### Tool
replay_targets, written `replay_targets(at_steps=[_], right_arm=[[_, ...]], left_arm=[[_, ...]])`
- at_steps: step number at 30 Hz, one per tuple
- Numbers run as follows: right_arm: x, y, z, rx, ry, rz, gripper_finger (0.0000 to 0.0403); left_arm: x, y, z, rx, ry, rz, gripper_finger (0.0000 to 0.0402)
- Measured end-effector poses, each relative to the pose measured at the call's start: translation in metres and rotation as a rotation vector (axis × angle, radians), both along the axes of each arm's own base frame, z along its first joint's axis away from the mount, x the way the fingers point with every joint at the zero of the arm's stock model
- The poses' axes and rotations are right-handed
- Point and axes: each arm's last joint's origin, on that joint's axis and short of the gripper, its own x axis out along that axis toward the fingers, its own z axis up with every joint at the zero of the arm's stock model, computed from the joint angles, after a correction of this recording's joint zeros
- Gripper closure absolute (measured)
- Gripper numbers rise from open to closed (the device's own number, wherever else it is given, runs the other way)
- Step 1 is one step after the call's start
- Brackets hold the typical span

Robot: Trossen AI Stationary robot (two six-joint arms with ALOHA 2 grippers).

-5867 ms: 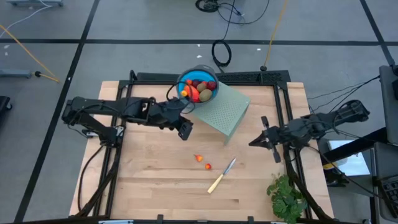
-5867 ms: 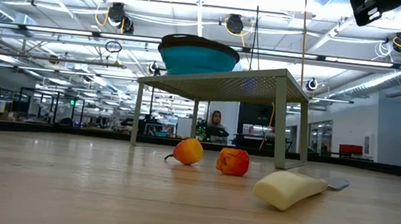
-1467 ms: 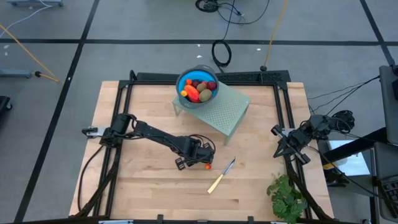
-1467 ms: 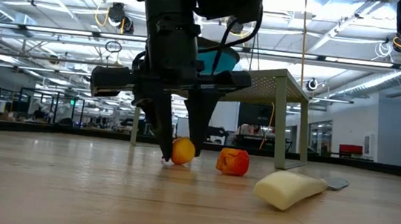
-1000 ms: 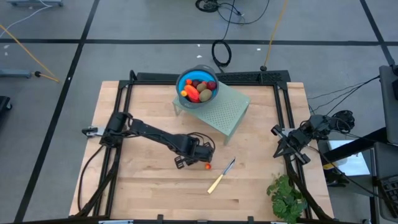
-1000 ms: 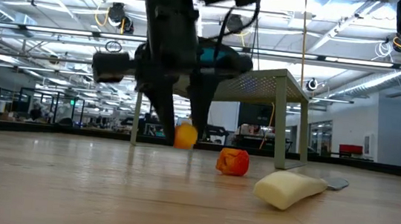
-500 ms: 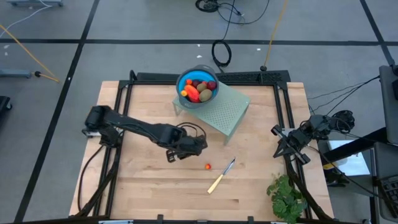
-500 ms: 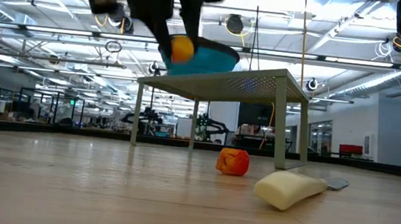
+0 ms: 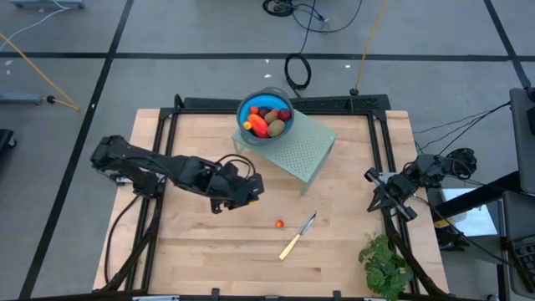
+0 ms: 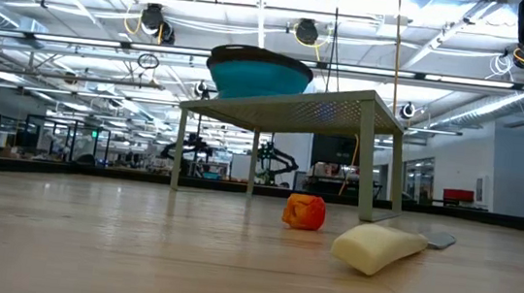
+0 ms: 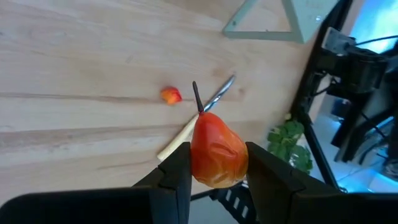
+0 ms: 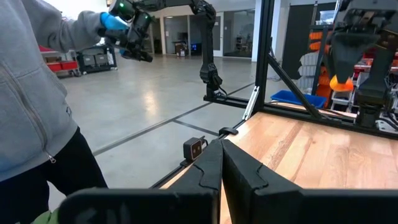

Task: Pick & Place Fruit
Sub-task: Put the peach into the blue strainer bowl on the shelf

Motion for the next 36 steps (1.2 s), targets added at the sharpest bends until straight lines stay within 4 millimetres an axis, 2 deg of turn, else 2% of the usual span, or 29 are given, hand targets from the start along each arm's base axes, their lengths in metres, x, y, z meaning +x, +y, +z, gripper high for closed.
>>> replay_targets(at_steps=[8,15,26,36], right_arm=[[0.000,0.000,0.000,0.000,0.000,0.000,0.0403],[0.000,0.000,0.000,0.000,-0.001,0.000,0.0403],[0.000,0.000,0.000,0.000,0.000,0.000,0.0403],[0.000,0.000,0.000,0.000,0.000,0.000,0.0403]], left_arm=[[-0.001,0.001,0.002,0.044,-0.009,-0.025,0.0279],[-0.001,0.000,0.005,0.367,-0.048,-0.096,0.0279],[-0.006,-0.012,0.007,0.822,0.009,-0.323,0.0279],[-0.004,-0.025,0.017,1.160,0.014,-0.490,0.0279]])
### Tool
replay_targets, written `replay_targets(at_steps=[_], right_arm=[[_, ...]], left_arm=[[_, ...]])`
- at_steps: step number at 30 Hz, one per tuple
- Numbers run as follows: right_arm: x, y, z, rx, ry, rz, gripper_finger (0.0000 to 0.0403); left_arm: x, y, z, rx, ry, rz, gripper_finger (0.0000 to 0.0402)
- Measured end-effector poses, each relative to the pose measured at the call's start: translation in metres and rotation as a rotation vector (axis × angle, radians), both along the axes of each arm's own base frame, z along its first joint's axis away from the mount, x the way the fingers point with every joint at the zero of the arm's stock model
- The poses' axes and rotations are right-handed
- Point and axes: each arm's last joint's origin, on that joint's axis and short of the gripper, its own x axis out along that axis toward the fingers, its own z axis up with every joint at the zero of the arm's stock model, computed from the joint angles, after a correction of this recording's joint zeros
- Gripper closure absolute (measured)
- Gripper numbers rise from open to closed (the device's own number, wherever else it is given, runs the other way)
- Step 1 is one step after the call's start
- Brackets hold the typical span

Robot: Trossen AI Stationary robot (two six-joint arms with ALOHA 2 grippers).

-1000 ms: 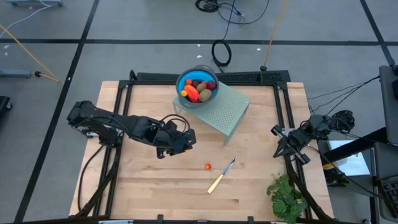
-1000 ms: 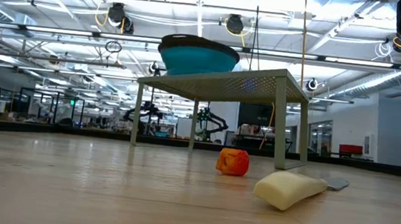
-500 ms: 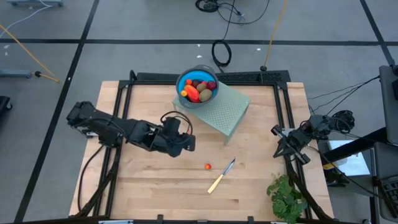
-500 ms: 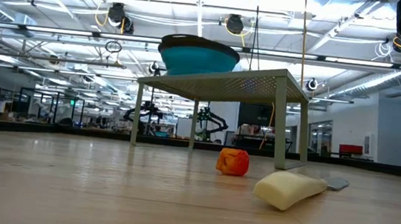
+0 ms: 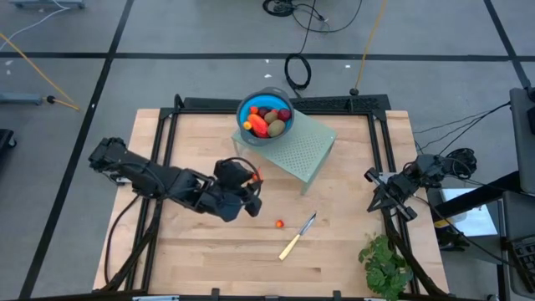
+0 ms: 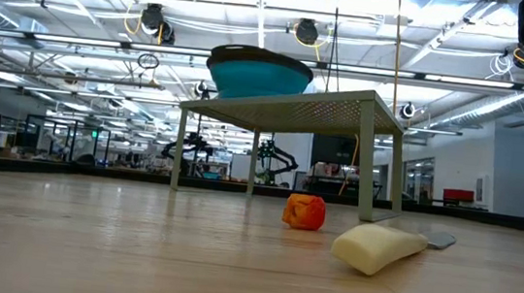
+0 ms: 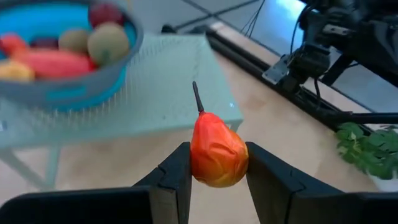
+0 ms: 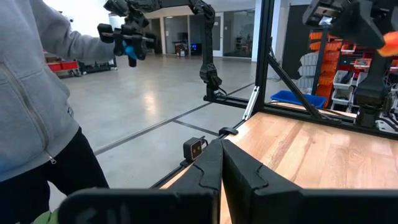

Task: Pick & Place Fruit
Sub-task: Put the peach into the blue strainer bowl on the shelf

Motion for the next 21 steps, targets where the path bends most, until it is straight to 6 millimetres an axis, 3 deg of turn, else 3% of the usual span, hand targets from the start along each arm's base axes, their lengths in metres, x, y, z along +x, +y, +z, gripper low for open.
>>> replay_targets(at_steps=[7,21], right_arm=[[0.0000,0.0000,0.0000,0.000,0.000,0.000,0.0403],[0.0000,0.0000,0.0000,0.000,0.000,0.000,0.0403]], left_arm=[[0.0017,-0.0036,0.0049,0.133,0.004,-0.041,0.0279],[0.0067,-0.0066,0.0074,0.092,-0.074,-0.015,0.0279]])
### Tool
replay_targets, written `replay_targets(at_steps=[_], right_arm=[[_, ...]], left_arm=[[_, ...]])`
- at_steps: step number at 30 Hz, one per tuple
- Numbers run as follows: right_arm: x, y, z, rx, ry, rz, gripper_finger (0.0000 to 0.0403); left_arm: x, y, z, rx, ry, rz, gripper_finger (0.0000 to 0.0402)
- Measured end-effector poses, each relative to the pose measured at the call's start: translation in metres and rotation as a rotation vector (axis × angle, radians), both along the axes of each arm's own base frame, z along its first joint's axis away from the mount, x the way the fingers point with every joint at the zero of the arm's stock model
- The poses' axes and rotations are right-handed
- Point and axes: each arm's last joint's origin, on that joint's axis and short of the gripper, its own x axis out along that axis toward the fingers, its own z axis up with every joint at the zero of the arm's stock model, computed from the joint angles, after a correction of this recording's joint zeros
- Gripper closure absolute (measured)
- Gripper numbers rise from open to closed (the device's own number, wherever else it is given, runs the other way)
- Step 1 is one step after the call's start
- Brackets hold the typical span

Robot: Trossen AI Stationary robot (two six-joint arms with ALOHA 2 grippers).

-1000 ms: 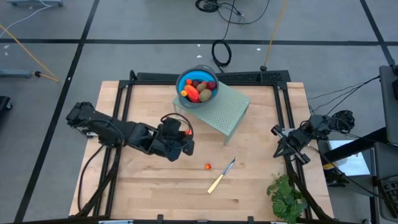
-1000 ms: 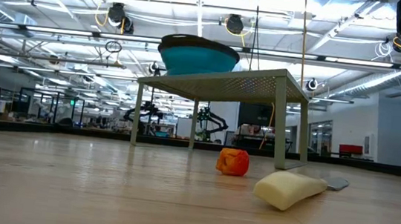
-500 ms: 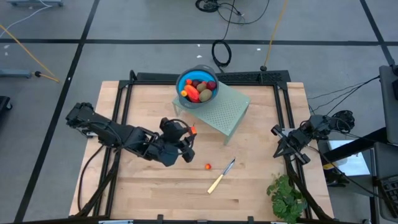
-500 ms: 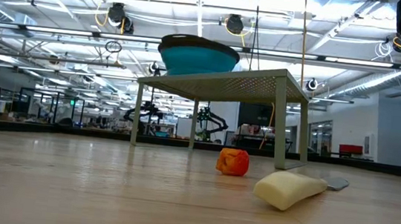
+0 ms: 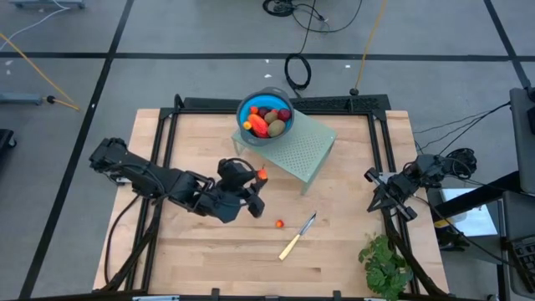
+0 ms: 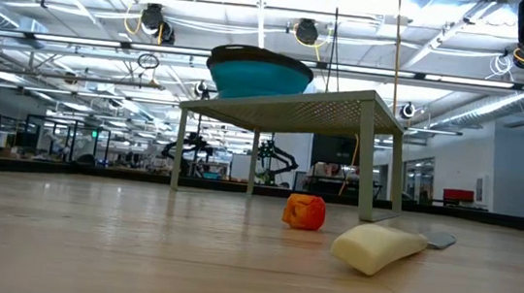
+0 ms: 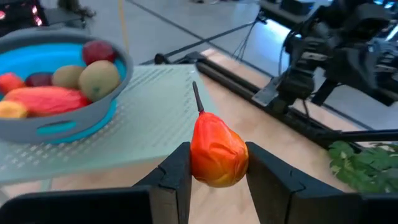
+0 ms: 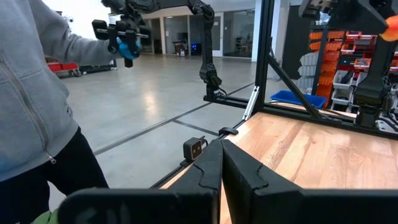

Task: Pick & Place Fruit
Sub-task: Put the peach into the blue strainer bowl on the shelf

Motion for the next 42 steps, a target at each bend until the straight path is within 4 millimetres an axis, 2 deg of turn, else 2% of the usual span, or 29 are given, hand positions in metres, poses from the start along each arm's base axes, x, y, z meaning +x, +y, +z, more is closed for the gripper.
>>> replay_targets(at_steps=[6,11,19,25,34,42], right_arm=[[0.000,0.000,0.000,0.000,0.000,0.000,0.0403],[0.000,0.000,0.000,0.000,0.000,0.000,0.0403],[0.000,0.000,0.000,0.000,0.000,0.000,0.0403],[0.000,0.000,0.000,0.000,0.000,0.000,0.0403],[0.000,0.000,0.000,0.000,0.000,0.000,0.0403],[0.000,0.000,0.002,0.007,-0.017,-0.001,0.0403]], left_arm=[[0.006,-0.005,0.004,0.009,-0.033,-0.060,0.0279],[0.007,-0.004,-0.001,-0.014,-0.044,-0.055,0.0279],[0.018,-0.006,-0.045,-0.096,-0.179,-0.108,0.0279],[0.017,-0.005,-0.072,-0.092,-0.336,-0.136,0.0279],[0.004,0.000,-0.092,-0.071,-0.562,-0.220,0.0279],[-0.004,0.010,-0.099,-0.065,-0.679,-0.321,0.0279]])
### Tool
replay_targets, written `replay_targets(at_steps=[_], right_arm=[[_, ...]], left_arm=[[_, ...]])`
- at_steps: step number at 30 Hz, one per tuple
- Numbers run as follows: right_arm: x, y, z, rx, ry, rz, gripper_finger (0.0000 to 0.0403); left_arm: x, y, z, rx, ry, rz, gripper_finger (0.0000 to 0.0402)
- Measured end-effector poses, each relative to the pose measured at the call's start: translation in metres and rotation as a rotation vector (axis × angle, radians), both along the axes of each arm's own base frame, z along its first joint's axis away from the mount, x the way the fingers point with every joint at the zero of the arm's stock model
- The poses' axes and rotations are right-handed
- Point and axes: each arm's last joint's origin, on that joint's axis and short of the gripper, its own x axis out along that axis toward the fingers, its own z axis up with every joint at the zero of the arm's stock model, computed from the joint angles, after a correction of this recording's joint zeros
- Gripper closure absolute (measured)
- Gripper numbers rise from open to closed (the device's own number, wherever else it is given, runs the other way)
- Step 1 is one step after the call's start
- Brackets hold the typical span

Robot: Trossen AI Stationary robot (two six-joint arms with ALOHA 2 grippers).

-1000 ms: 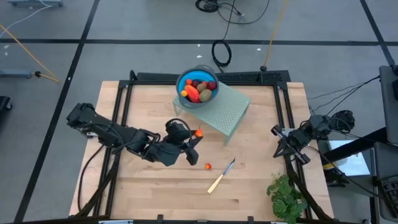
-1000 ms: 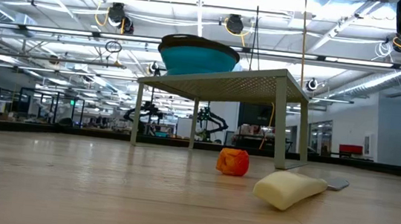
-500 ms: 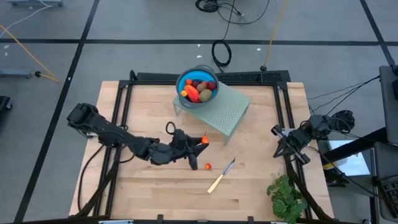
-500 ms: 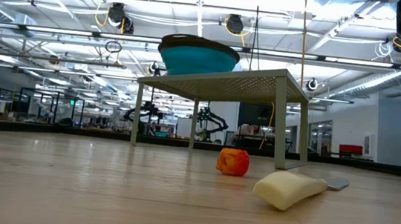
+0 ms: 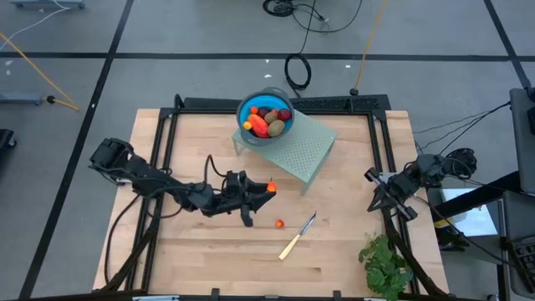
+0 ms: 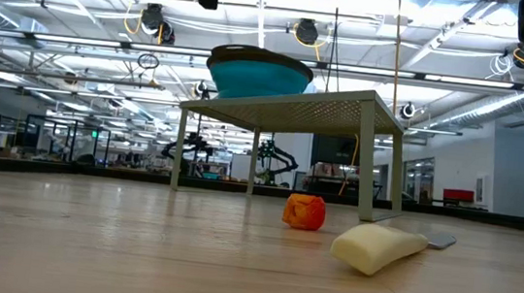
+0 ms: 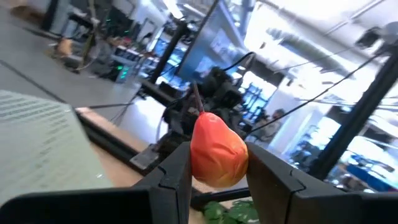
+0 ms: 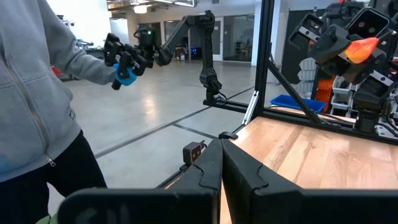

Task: Pick & Place Fruit
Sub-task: Put the peach into the blue strainer bowl on the shelf

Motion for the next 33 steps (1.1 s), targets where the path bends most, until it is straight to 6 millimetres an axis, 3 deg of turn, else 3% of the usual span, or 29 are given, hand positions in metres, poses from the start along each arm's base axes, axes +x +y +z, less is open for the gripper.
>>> replay_targets(at_steps=[19,29,33], right_arm=[[0.000,0.000,0.000,0.001,-0.003,-0.003,0.0403],[0.000,0.000,0.000,0.001,-0.001,-0.003,0.0403],[0.000,0.000,0.000,0.001,-0.001,-0.003,0.0403]], left_arm=[[-0.009,0.007,0.029,0.241,-0.366,-0.257,0.0279],[-0.009,0.007,0.030,0.274,-0.375,-0.254,0.0279],[-0.009,0.009,0.029,0.192,-0.356,-0.228,0.0279]])
